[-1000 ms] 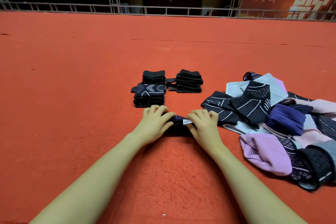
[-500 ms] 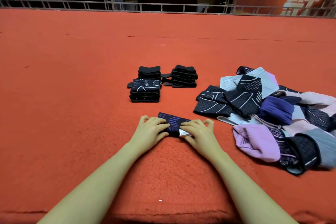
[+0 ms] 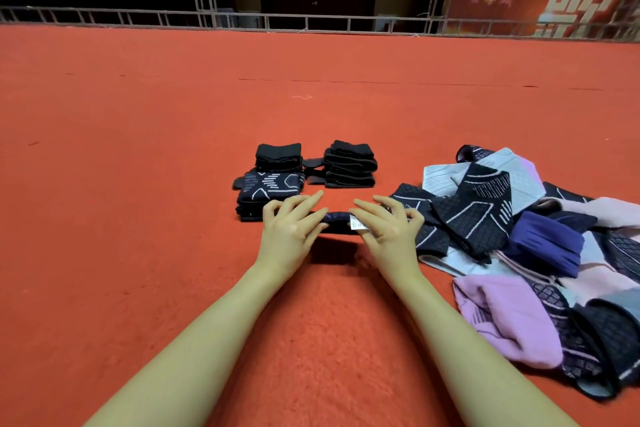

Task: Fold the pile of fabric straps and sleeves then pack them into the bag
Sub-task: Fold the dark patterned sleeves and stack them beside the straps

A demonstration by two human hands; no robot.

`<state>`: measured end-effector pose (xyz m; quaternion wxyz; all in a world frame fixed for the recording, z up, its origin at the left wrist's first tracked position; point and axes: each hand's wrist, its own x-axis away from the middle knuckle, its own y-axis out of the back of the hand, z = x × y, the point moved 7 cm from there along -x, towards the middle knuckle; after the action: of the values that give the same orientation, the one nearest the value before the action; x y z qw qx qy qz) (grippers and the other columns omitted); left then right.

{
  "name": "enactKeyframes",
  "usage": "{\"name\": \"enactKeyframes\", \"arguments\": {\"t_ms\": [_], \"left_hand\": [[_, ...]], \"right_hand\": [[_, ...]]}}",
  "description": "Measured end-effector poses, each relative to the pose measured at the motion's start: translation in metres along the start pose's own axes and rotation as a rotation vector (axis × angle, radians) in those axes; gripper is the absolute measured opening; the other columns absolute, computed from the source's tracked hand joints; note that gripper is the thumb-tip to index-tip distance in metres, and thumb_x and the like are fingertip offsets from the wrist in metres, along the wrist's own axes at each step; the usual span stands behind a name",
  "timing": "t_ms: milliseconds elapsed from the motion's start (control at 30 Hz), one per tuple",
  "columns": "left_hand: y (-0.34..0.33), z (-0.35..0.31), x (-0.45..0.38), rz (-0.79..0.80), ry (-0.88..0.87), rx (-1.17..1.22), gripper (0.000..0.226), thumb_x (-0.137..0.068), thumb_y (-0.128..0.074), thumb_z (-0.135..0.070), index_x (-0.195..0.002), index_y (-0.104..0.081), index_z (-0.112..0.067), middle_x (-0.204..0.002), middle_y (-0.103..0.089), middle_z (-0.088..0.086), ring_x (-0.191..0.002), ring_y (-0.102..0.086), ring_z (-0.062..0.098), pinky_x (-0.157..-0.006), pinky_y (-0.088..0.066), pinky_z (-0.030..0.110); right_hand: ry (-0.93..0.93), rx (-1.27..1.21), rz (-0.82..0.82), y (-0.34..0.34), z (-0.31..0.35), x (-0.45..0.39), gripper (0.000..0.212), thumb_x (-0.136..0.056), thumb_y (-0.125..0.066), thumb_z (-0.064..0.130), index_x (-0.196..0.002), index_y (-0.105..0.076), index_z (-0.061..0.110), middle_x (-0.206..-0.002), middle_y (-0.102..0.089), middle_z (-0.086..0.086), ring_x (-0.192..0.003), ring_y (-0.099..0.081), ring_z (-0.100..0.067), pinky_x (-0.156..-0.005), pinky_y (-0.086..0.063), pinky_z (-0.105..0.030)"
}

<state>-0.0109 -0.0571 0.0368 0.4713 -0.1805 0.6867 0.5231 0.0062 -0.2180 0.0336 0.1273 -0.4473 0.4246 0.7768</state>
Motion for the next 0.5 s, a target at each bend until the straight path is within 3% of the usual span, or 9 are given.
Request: {"name": "enactKeyframes", "arguments": {"t_ms": [200, 267, 367, 433, 500], "left_hand": [[-0.049, 0.022, -0.051, -0.025, -0.072, -0.136, 0.021, -0.087, -0.055, -0.025, -0.091, -0.073, -0.014, -0.12, -0.067, -0.002, -0.104, -0.054, 0.016, -0.086, -0.032, 0.036], [-0.074, 0.029, -0.056, 0.037, -0.088, -0.182, 0.021, -0.087, -0.053, -0.023, -0.086, -0.072, -0.015, -0.118, -0.068, 0.0, -0.102, -0.059, 0.019, -0.085, -0.033, 0.037], [-0.11, 0.031, -0.046, 0.22, -0.142, -0.269, 0.032, -0.079, -0.045, -0.026, -0.07, -0.073, -0.014, -0.1, -0.072, 0.005, -0.087, -0.068, 0.022, -0.084, -0.033, 0.037], [-0.12, 0.032, -0.037, 0.29, -0.145, -0.278, 0.032, -0.075, -0.043, -0.027, -0.066, -0.072, -0.014, -0.088, -0.073, 0.004, -0.076, -0.068, 0.021, -0.083, -0.033, 0.036], [-0.121, 0.032, -0.03, 0.306, -0.157, -0.273, 0.024, -0.072, -0.052, -0.025, -0.067, -0.072, -0.013, -0.084, -0.072, 0.005, -0.071, -0.067, 0.021, -0.083, -0.034, 0.034]], "right_hand": [[0.018, 0.09, 0.031, -0.035, -0.042, -0.055, 0.024, -0.075, -0.062, 0.024, -0.096, -0.074, 0.025, -0.111, -0.069, 0.009, -0.105, -0.047, -0.014, -0.08, -0.018, -0.031], [0.004, 0.138, 0.14, -0.054, -0.057, -0.061, 0.027, -0.078, -0.058, 0.043, -0.094, -0.073, 0.028, -0.113, -0.068, 0.01, -0.103, -0.049, -0.012, -0.08, -0.019, -0.033], [0.0, 0.214, 0.332, -0.077, -0.069, -0.051, 0.051, -0.078, -0.037, 0.068, -0.082, -0.074, 0.033, -0.103, -0.07, 0.015, -0.097, -0.059, -0.011, -0.084, -0.018, -0.035], [-0.053, 0.203, 0.393, -0.086, -0.076, -0.043, 0.06, -0.082, -0.027, 0.067, -0.073, -0.073, 0.03, -0.092, -0.071, 0.017, -0.095, -0.059, -0.009, -0.089, -0.016, -0.037], [-0.08, 0.187, 0.354, -0.086, -0.078, -0.038, 0.054, -0.085, -0.03, 0.06, -0.074, -0.072, 0.027, -0.089, -0.07, 0.016, -0.09, -0.061, -0.012, -0.089, -0.017, -0.037]]}}
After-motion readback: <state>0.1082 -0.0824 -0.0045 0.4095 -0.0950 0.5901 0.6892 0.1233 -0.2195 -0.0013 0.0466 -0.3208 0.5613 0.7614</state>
